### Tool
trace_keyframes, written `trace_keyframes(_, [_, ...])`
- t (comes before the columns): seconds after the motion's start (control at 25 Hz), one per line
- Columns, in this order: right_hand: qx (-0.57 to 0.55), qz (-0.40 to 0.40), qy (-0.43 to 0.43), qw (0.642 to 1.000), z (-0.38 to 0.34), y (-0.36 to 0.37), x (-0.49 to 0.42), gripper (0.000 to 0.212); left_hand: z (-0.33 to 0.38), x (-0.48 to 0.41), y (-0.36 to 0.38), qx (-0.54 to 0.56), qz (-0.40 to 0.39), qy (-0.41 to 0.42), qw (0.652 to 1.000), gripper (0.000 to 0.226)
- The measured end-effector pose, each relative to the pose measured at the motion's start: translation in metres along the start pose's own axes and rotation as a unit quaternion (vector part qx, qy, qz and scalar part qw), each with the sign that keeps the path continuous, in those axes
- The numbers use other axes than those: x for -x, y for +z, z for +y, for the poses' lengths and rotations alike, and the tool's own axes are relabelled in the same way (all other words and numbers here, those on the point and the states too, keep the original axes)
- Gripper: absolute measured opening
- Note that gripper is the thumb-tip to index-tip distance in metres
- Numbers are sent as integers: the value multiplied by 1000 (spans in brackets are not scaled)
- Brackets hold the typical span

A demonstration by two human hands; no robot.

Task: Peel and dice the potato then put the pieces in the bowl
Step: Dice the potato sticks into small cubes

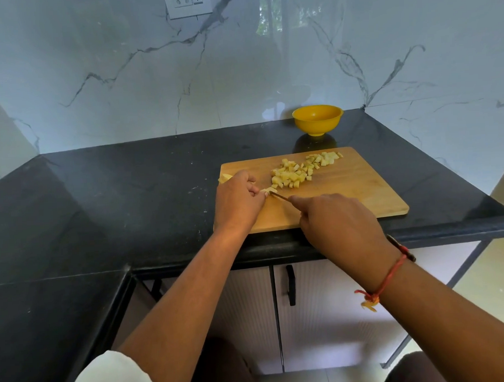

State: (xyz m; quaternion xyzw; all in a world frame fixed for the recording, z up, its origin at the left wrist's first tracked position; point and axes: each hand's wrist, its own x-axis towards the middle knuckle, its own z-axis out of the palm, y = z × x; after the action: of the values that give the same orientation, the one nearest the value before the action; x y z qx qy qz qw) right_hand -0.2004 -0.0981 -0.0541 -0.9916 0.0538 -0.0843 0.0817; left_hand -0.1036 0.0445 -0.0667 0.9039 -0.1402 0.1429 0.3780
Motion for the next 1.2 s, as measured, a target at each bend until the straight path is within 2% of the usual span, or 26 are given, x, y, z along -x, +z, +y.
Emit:
trace_keyframes(0.32, [-60, 52, -14, 997, -3, -8, 0, 47, -1, -2, -12, -36, -55, 4, 998, 38])
trace_keyframes(0.76, [-72, -20, -19, 997, -23, 1, -22, 45, -2, -5, -9, -25, -24, -13, 999, 26])
trace_keyframes(1.0, [-25, -62, -20, 998, -10, -2, -3, 52, -6, -3, -8, -7, -13, -3, 1000, 29])
trace_keyframes(1.08, [1, -45, -30, 999, -4, -1, 7, 56, -7, -2, -8, -3, -12, -2, 1000, 29])
trace_keyframes(1.2, [-14, 28, -35, 999, 6, -5, 15, 52, -8, -2, -12, -11, -29, -1, 1000, 30])
